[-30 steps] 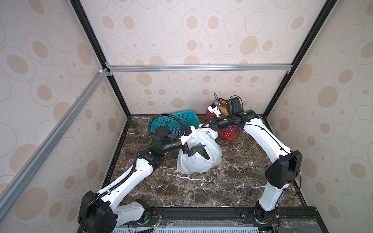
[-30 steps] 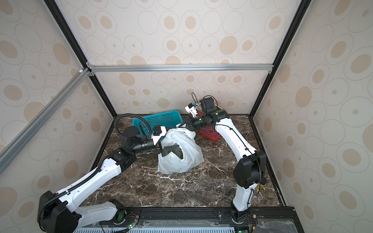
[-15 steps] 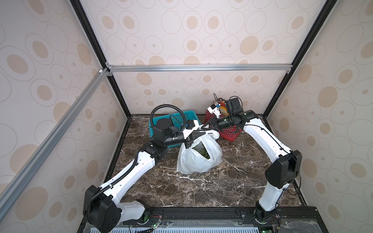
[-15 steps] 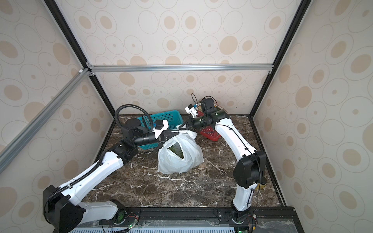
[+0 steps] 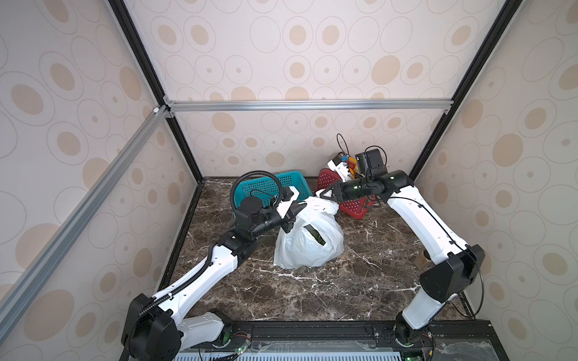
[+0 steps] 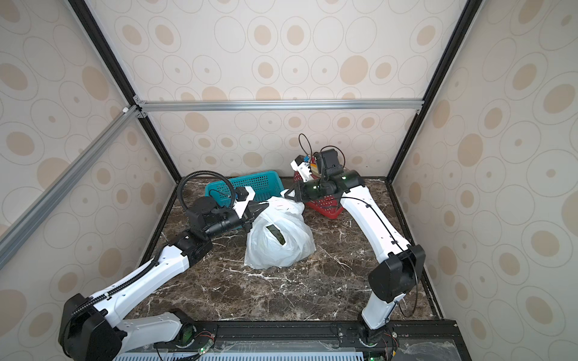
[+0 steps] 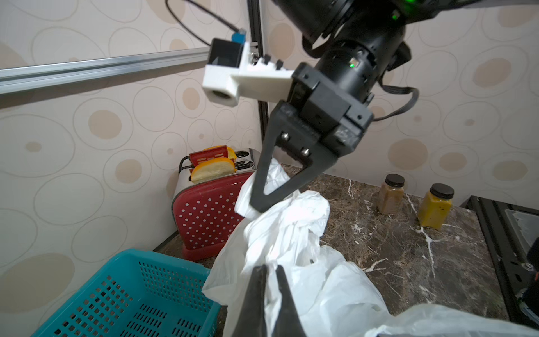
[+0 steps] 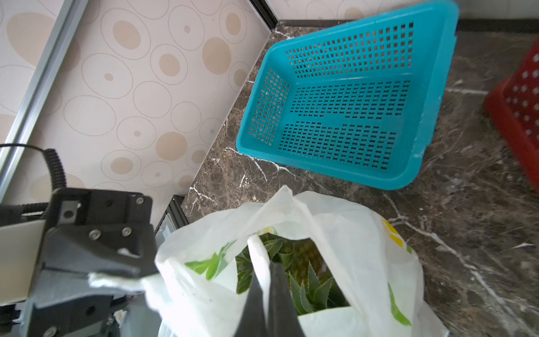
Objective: Place the pineapple into a plastic bag & tie a knot
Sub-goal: Cross the plastic bag at the center of the board.
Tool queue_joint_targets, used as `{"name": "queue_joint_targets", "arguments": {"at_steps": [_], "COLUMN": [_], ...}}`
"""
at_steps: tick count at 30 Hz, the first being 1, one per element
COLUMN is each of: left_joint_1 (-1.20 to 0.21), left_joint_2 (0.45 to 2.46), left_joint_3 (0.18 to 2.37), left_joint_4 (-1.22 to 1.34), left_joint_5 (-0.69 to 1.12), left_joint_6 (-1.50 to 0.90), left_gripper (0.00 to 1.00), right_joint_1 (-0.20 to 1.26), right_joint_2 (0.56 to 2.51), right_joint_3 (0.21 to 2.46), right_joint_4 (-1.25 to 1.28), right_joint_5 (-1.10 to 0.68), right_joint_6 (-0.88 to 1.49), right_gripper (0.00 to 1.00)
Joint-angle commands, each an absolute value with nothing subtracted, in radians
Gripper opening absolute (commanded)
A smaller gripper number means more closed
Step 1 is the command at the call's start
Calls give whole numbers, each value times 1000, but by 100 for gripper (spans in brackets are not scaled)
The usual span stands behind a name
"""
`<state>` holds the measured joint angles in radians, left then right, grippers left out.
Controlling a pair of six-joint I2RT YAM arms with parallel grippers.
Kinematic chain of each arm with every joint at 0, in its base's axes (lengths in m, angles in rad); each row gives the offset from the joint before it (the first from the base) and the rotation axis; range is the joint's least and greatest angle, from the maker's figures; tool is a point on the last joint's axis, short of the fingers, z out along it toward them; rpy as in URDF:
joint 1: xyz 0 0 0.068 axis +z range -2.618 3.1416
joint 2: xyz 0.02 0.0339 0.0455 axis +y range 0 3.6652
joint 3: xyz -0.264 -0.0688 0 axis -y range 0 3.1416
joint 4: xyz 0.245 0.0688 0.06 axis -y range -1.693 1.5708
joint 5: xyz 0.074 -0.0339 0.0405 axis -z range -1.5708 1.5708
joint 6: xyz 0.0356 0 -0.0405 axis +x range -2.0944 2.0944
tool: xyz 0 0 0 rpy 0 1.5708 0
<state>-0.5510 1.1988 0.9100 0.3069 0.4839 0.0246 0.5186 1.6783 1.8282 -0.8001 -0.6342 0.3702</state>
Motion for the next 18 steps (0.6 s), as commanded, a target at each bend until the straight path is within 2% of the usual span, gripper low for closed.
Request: {"name": "queue_joint_targets", "arguments": {"at_steps": [1, 11, 18], "left_joint_1": [-555, -555, -556], "left_joint_2": [1194, 1208, 1225], "left_joint_3": [915, 890, 883], "left_joint_4": [374, 380, 403], "left_joint_5": [420, 429, 427], "left_joint_6": [-58, -117, -144], "left_gripper": [0, 0, 0], "right_joint_1": [551, 659, 746], "right_joint_2": [1627, 1504, 1470], "right_joint_3": [1823, 1743, 1668], "right_joint_4": [-788, -689, -645], "right_joint_5": [-586, -510, -641], "right_joint_6": [242, 27, -71], "right_gripper": [0, 0, 0]}}
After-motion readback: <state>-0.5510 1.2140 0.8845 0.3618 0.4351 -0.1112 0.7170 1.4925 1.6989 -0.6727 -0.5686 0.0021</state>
